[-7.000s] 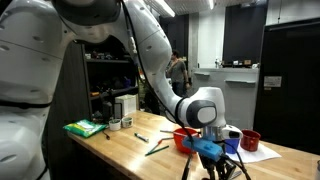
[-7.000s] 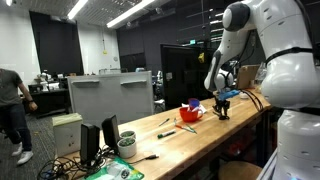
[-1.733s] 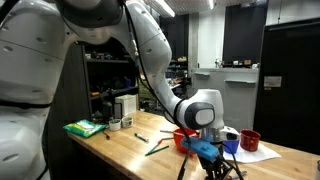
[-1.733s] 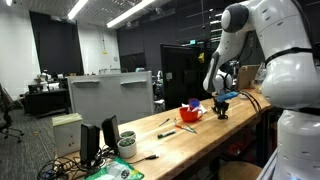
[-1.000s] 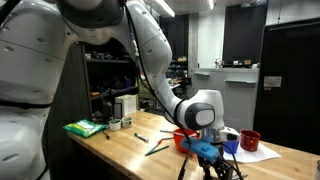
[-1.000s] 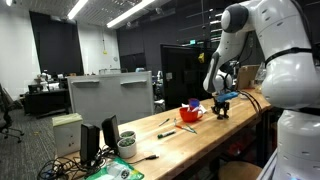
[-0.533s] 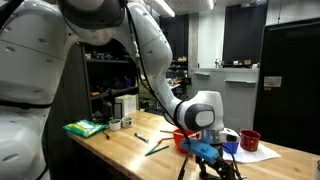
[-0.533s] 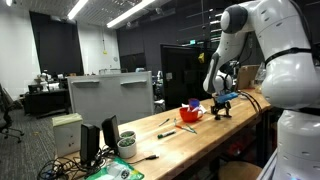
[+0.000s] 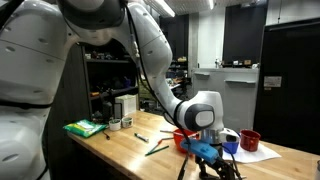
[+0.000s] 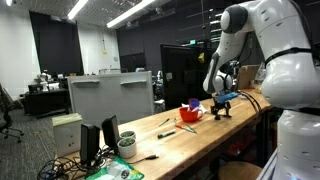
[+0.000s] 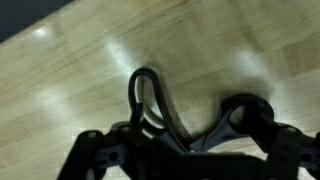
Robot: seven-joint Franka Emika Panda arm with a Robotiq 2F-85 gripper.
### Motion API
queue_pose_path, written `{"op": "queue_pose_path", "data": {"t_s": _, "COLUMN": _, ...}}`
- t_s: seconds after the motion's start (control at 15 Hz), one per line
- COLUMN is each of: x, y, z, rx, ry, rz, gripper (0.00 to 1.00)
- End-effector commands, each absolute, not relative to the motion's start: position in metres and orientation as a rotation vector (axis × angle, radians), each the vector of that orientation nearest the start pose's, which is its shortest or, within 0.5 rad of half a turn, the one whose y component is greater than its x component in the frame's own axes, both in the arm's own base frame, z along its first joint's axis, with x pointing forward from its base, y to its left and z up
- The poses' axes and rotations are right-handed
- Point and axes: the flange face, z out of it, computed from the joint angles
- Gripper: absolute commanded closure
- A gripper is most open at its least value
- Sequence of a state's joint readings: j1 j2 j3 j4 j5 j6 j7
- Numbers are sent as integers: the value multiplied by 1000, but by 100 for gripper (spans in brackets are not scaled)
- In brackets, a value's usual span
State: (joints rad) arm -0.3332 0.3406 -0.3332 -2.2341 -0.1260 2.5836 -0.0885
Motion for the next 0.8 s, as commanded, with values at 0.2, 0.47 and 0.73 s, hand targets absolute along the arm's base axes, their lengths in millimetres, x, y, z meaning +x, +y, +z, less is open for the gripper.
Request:
{"op": "queue_pose_path", "data": {"t_s": 0.2, "x": 437, "y": -340, "z": 220, "rx": -3212, "ry": 739, "rz": 78, "gripper": 0}}
{"op": "queue_pose_path", "data": {"t_s": 0.47, "x": 442, "y": -342, "z": 214, "rx": -3211, "ry": 752, "rz": 71, "gripper": 0}}
{"op": "queue_pose_path", "data": {"t_s": 0.73, "x": 446, "y": -344, "z": 211, "rx": -3206, "ry": 769, "rz": 69, "gripper": 0}}
